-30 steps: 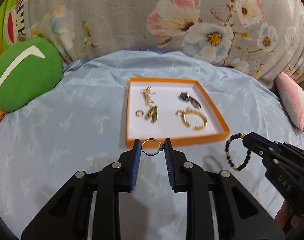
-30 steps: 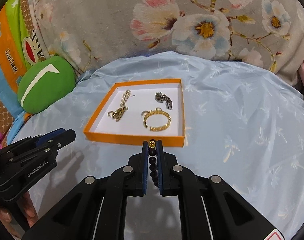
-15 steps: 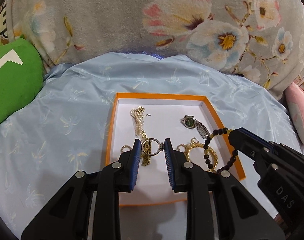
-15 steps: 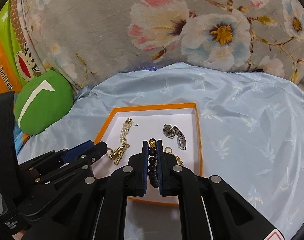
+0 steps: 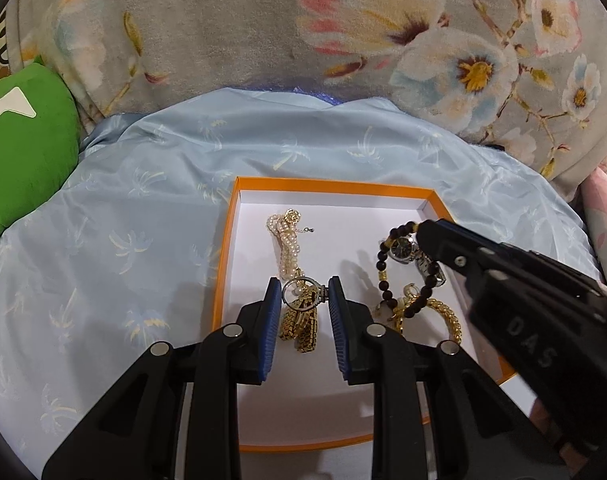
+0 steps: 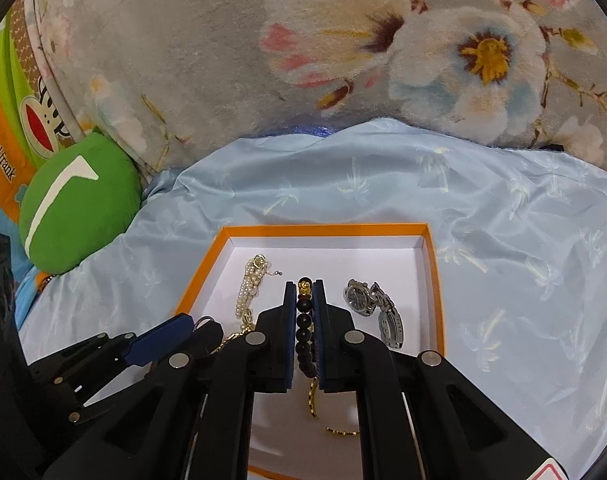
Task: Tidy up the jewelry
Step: 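Carry the bead bracelet and silver ring in both tools to the box, then open both tools to release the bracelet and ring into the box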
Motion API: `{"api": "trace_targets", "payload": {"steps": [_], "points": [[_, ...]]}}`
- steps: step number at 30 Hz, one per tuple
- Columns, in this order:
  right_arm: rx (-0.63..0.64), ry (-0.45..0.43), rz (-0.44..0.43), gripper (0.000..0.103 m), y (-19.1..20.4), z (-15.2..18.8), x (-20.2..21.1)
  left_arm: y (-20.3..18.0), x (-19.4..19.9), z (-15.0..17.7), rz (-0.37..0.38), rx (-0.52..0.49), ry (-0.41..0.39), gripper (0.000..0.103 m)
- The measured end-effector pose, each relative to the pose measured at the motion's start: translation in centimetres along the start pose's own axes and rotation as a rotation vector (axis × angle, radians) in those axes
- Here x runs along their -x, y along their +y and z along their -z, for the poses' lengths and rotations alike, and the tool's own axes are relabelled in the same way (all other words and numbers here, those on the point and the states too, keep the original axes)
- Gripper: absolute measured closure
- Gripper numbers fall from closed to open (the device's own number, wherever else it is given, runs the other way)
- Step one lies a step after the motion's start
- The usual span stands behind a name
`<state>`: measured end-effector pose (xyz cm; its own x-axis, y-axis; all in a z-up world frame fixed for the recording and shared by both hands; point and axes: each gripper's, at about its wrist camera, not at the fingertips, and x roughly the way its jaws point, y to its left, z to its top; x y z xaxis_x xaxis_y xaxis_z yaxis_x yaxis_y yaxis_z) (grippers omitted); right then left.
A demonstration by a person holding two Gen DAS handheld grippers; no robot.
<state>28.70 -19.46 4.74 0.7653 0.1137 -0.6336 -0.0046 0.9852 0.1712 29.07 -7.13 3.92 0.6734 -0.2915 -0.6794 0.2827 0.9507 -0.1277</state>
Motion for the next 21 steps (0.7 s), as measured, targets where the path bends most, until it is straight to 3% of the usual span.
{"api": "trace_targets", "payload": {"steps": [5,14,21], "points": [[-0.011,-0.012,0.018,0.091,-0.5,0.4,0.1,0.0,-0.4,0.2,-0.006,0.000,0.012,0.079],[-0.013,-0.017,0.023,0.087,-0.6,1.0,1.1,0.5,-0.1,0.2,-0.013,0.026,-0.015,0.058],[-0.011,-0.027,0.044,0.085,-0.7,2.6,3.3,1.0,0.8,0.6,-0.019,0.048,-0.035,0.057]]}}
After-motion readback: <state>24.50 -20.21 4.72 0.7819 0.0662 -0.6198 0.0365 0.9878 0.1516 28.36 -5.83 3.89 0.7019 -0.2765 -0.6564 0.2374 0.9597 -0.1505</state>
